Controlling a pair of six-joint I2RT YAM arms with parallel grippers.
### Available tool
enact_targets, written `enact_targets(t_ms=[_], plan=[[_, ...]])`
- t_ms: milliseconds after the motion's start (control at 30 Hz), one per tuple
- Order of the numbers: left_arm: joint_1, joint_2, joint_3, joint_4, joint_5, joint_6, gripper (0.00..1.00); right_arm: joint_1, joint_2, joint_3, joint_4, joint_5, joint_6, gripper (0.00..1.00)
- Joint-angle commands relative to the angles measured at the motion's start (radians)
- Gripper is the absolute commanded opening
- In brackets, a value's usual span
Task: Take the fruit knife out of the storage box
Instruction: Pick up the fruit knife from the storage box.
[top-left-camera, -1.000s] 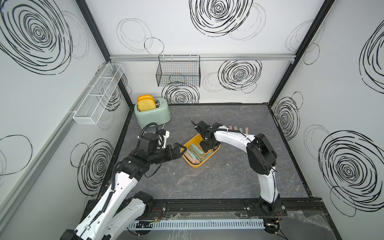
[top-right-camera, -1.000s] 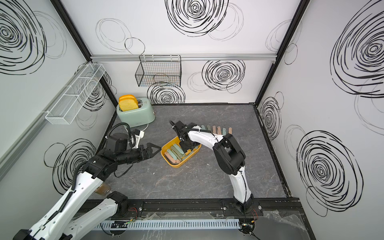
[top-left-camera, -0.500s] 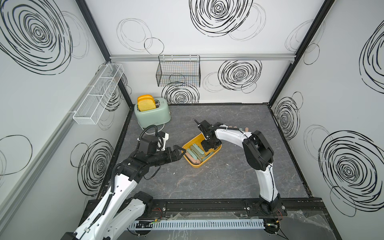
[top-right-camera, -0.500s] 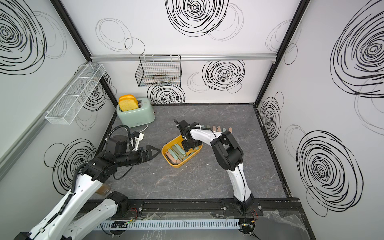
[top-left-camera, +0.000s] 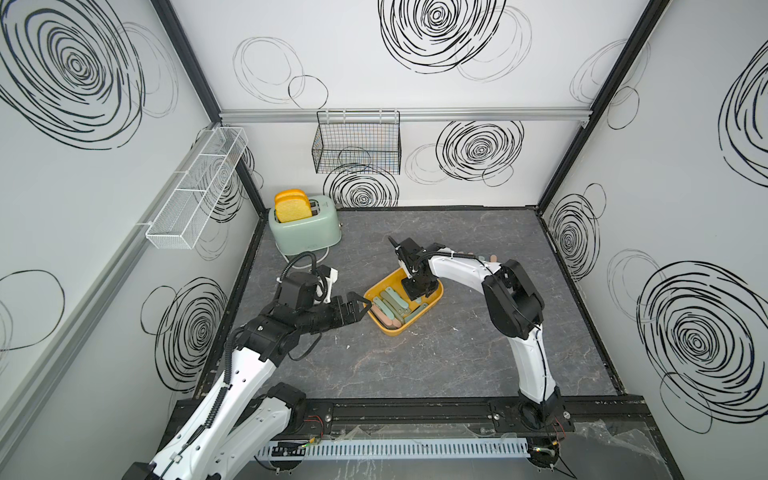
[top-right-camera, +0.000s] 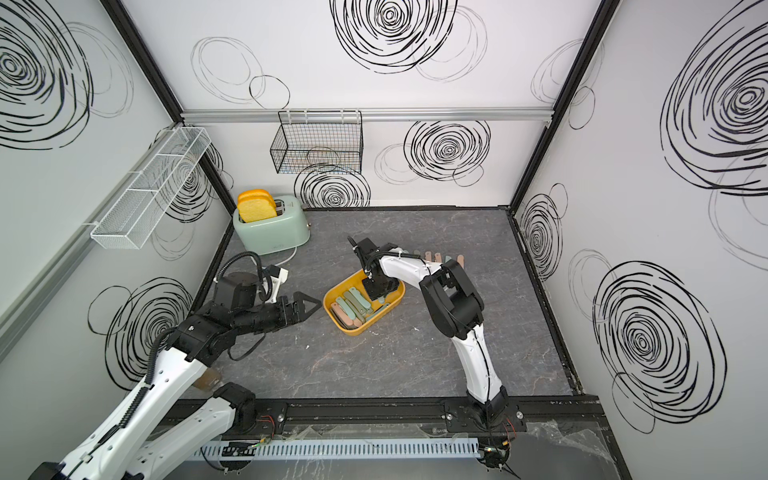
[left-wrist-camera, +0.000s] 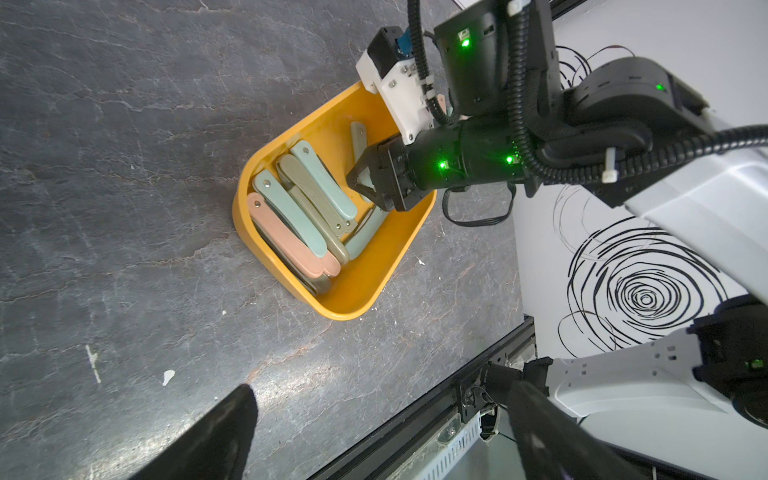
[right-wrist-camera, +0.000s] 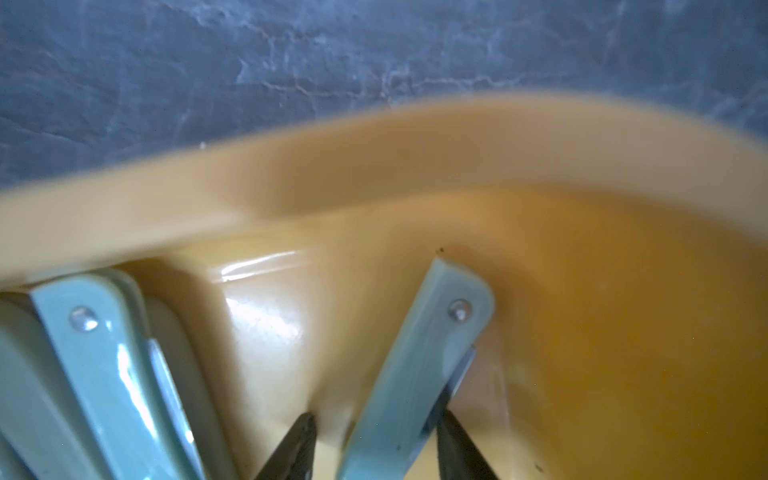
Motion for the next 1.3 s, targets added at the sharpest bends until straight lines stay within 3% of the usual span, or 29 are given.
enact_targets(t_ms=[0, 200, 367, 967, 1267], plan=[[0.009, 0.009, -0.002, 0.047, 0.003, -0.003, 0.98, -0.010, 0.083, 0.023, -0.050, -0.010, -0.010, 0.41], [0.008, 0.029, 0.012, 0.046, 0.007, 0.009, 0.98, -0.018, 0.121, 0.090, -0.088, -0.005, -0.014, 0.28], [0.010, 0.051, 0.034, 0.046, 0.009, 0.020, 0.98, -0.018, 0.108, 0.113, -0.103, 0.002, -0.014, 0.24], [0.005, 0.202, 0.123, 0.176, 0.026, -0.010, 0.98, -0.018, -0.049, 0.144, -0.158, -0.009, 0.022, 0.24], [-0.053, 0.276, 0.132, 0.276, 0.002, -0.062, 0.98, -0.024, -0.089, 0.181, -0.183, -0.008, 0.032, 0.24]])
